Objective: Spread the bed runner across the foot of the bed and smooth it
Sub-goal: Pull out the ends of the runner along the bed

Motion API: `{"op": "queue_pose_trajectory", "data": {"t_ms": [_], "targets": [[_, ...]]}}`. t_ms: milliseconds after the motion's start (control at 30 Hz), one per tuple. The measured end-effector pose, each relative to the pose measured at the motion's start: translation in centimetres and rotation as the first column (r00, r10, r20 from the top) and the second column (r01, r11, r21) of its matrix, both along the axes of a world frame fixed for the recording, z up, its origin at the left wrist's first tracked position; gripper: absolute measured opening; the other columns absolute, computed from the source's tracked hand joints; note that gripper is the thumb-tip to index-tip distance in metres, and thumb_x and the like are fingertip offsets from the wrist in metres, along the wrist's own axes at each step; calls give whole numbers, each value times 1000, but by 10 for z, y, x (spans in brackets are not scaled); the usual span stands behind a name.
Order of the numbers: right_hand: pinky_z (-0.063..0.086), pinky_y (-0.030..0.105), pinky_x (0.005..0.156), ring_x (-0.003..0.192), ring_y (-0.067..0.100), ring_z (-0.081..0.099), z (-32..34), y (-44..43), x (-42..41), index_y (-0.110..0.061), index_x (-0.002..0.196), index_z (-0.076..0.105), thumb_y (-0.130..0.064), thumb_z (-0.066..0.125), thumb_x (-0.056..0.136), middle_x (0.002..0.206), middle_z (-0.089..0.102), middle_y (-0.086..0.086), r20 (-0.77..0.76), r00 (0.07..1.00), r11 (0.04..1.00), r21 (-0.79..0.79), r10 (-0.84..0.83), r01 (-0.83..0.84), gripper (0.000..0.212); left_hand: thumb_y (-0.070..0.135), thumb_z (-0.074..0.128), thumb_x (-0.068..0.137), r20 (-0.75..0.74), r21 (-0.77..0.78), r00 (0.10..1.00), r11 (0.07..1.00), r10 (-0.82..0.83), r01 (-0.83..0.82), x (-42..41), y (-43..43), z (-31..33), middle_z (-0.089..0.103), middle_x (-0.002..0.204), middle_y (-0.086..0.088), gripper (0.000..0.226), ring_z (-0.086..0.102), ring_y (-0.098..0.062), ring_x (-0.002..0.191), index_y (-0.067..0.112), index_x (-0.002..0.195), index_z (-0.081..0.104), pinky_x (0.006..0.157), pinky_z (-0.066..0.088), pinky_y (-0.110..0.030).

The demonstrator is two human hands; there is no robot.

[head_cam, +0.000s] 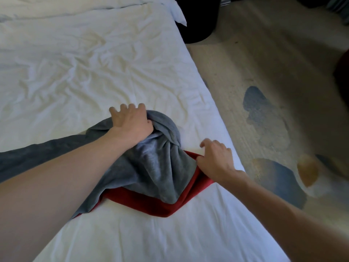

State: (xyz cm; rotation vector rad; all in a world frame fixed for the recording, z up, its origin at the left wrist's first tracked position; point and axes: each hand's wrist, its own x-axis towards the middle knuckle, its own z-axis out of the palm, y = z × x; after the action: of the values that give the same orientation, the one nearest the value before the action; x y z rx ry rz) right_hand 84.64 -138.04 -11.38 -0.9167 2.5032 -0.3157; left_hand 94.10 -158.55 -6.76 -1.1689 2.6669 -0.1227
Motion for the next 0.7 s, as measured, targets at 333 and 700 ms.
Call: {"op": "queue_pose_trajectory", "data": {"t_ms": [333, 700], "targets": [[34, 36, 74, 71, 23, 51, -14, -29, 10, -18, 69, 51, -13, 46, 87, 69, 56, 0, -19, 981, 981, 17, 193, -193, 19, 43, 51, 85, 70, 335, 749, 723, -659, 604, -50, 30, -8, 60, 101, 4, 30, 43, -20, 108, 29, 108, 63, 102, 20, -48], [36, 33, 71, 77, 29, 58, -4, 0, -30, -13, 74, 61, -16, 50, 79, 76, 65, 5, -21, 996, 994, -60, -91, 90, 13, 33, 33, 99, -22, -36, 921, 921, -389, 388, -72, 24, -12, 55, 103, -3, 24, 48, -24, 100, 19, 97, 53, 87, 30, -43]]}}
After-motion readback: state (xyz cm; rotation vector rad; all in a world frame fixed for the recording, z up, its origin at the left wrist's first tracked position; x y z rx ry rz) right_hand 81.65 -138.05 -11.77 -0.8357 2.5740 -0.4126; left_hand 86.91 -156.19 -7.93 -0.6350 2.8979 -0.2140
